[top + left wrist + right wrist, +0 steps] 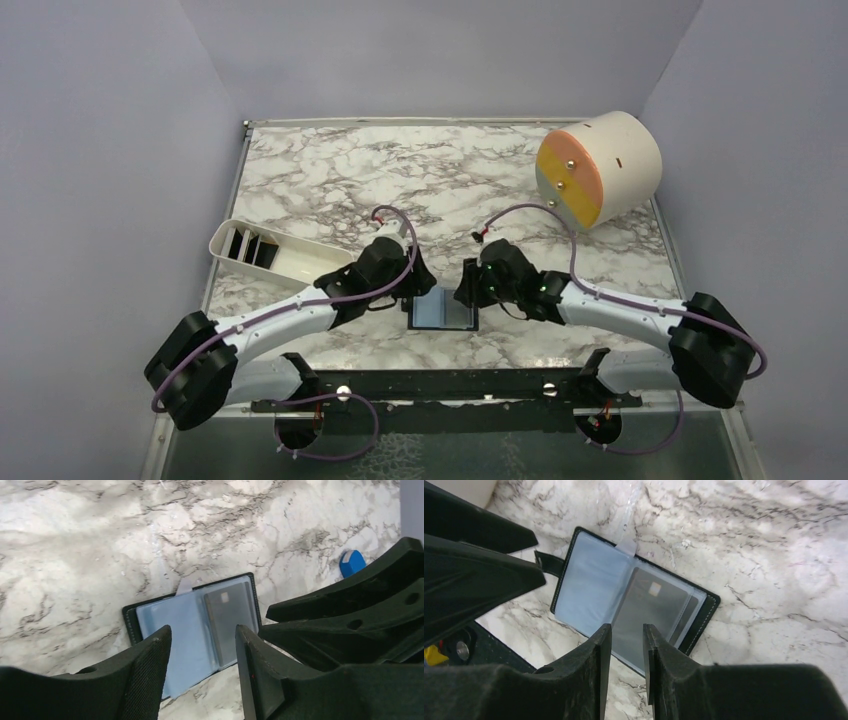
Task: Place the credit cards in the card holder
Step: Turn over the card holder at the center of the board.
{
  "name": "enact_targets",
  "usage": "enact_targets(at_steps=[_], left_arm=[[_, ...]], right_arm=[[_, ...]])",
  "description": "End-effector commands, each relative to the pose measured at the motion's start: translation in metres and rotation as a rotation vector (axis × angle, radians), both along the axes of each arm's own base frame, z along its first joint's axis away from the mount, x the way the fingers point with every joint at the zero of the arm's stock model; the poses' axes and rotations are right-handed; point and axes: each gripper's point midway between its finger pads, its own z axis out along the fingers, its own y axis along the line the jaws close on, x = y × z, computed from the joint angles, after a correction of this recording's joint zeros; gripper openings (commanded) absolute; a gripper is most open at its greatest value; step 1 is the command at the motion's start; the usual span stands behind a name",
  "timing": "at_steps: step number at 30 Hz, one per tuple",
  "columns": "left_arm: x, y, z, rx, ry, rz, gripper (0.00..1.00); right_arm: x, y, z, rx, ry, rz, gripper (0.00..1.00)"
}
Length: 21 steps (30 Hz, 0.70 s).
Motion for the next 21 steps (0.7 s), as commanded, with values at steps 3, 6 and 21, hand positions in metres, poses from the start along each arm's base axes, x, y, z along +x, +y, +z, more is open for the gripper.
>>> enact_targets(at_steps=[3,6,21], left_arm=[[0.011,0.044,0.002,0.203,-0.083,0.083,0.60],[0.020,0.063,0.008,0.263,-0.108,0.118,0.65],[0.063,0.157,0.006,0.369,-0.046,0.260,0.72]], right_arm=[[-0.003,0.026,-0.010,-0.029,0.105,0.100,0.33],[-0.001,0.027,-0.015,-0.051,0.128,0.088,0.34],[0.002,0.005,-0.019,-0.155,0.157,-0.011,0.62]])
